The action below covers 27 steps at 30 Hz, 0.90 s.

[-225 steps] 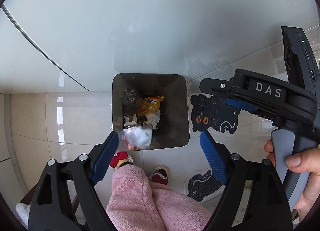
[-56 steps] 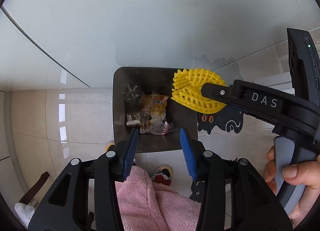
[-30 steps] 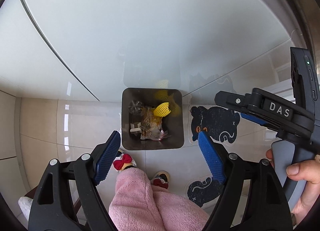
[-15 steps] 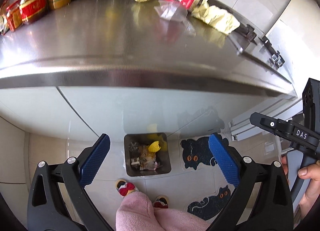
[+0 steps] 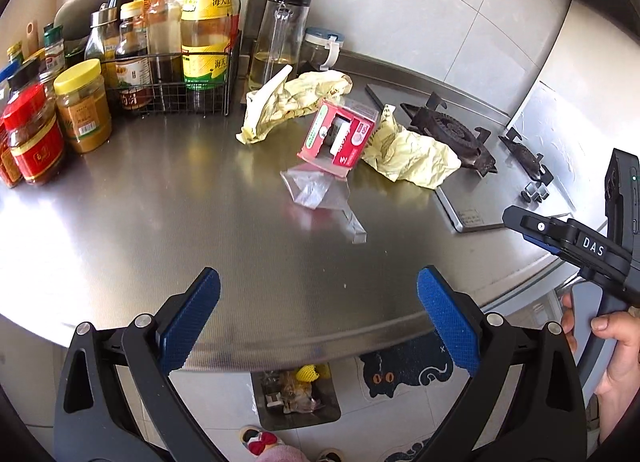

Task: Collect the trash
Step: 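Raise both tools back toward the counter, then grasp the small clear zip bag with the left tool while the right tool grips the yellow paper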

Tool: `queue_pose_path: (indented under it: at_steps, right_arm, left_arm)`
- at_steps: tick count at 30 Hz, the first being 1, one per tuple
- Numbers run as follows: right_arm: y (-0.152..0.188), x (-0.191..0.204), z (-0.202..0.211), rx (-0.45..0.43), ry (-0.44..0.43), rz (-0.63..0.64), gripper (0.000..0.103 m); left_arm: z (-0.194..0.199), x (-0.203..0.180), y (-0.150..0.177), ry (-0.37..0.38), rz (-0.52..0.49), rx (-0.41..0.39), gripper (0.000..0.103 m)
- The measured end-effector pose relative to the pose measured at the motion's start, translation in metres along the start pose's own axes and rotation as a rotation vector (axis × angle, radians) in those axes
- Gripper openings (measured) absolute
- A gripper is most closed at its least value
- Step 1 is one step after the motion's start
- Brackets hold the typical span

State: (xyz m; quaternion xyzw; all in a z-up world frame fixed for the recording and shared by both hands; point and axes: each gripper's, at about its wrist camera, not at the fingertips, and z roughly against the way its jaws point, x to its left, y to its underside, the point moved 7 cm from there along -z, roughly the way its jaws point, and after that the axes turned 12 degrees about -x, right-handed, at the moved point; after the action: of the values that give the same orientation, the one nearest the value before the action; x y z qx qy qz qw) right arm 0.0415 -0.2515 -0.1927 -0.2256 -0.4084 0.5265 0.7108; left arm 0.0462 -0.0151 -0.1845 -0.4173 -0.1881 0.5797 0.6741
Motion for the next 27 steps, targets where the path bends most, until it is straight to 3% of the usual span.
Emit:
queue_pose_path:
  at_steps: [8,19,27]
  right_arm:
    - [-0.028,-0.008,-0.050,0.014,0.059,0.019,0.100]
    - [-0.046,-0.012,-0.103,-0.010,0.139,0.147,0.100]
    - [-0.047,-0.010,-0.128,0.013,0.109,0.130,0.099]
  left_arm:
    - [-0.043,0.011,-0.022,0.001,-0.012,0.021,0.094]
    - [-0.111,0.015,-0.019,0.023,0.009,0.106,0.094]
    - [-0.135,0.014,-0.018,0.025,0.005,0.126,0.093]
